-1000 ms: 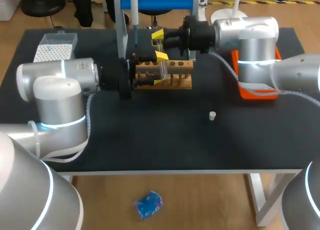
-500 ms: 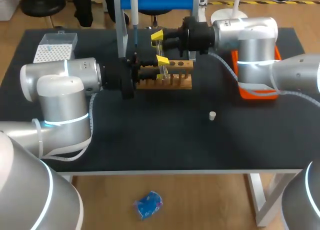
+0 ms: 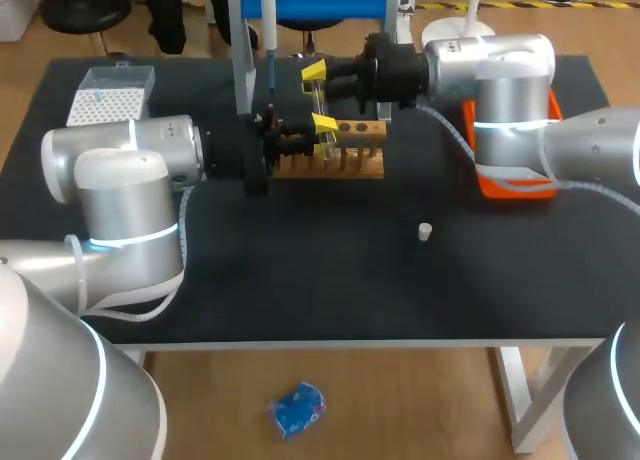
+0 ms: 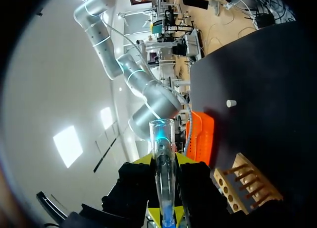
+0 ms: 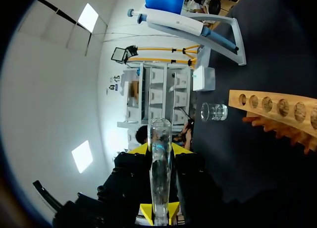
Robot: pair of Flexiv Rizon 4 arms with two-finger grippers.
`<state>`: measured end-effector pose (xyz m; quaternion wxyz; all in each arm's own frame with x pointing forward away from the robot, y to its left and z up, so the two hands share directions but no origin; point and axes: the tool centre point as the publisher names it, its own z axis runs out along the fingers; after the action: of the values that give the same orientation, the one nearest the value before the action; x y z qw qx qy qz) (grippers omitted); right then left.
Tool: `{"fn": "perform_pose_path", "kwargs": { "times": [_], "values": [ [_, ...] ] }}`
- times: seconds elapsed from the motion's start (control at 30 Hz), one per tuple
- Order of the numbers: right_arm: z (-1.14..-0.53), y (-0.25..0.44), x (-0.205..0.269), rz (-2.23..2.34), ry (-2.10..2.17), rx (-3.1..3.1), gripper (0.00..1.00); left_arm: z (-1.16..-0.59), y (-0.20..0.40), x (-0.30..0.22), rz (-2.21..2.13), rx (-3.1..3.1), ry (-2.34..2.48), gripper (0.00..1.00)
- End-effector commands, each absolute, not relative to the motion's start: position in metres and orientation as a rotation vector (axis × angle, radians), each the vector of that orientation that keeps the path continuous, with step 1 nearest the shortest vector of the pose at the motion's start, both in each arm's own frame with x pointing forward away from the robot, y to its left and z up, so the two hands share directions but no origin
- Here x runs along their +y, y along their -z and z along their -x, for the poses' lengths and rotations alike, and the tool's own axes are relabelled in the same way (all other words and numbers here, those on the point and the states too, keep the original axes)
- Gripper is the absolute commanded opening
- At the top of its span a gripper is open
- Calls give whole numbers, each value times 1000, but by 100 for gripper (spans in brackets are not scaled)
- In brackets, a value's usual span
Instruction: Invert the test tube, pick up the pipette, mount the tip to pipette, aspirate from beaker and dispense into the tube, eject the tip, return the pipette, and cap with the stopper.
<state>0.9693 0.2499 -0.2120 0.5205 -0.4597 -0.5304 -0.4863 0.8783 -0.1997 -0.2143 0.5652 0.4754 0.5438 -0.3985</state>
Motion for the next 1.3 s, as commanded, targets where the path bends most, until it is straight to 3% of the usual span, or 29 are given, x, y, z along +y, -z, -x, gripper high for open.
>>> {"fn": "perform_pose_path", "kwargs": {
  "times": [0.03,0.07,0.1,0.5,1.03,1.3],
  "values": [
    [-971,214,250,1095,1161,-1268,0,-879,215,-201,-1108,1276,932,0],
    [-970,214,250,1089,1164,-1256,21,-879,215,-201,-1107,1276,933,0],
    [-970,213,250,1086,1171,-1252,100,-879,215,-201,-1106,1277,938,0],
    [-974,197,225,1027,1313,-1396,100,-880,204,-182,-1040,1440,973,0],
    [-961,191,168,323,1625,-2128,100,-897,195,-165,-963,1897,1315,0],
    [-960,190,166,329,1644,-2097,100,-899,194,-165,-974,1890,1278,0]
  ]
}}
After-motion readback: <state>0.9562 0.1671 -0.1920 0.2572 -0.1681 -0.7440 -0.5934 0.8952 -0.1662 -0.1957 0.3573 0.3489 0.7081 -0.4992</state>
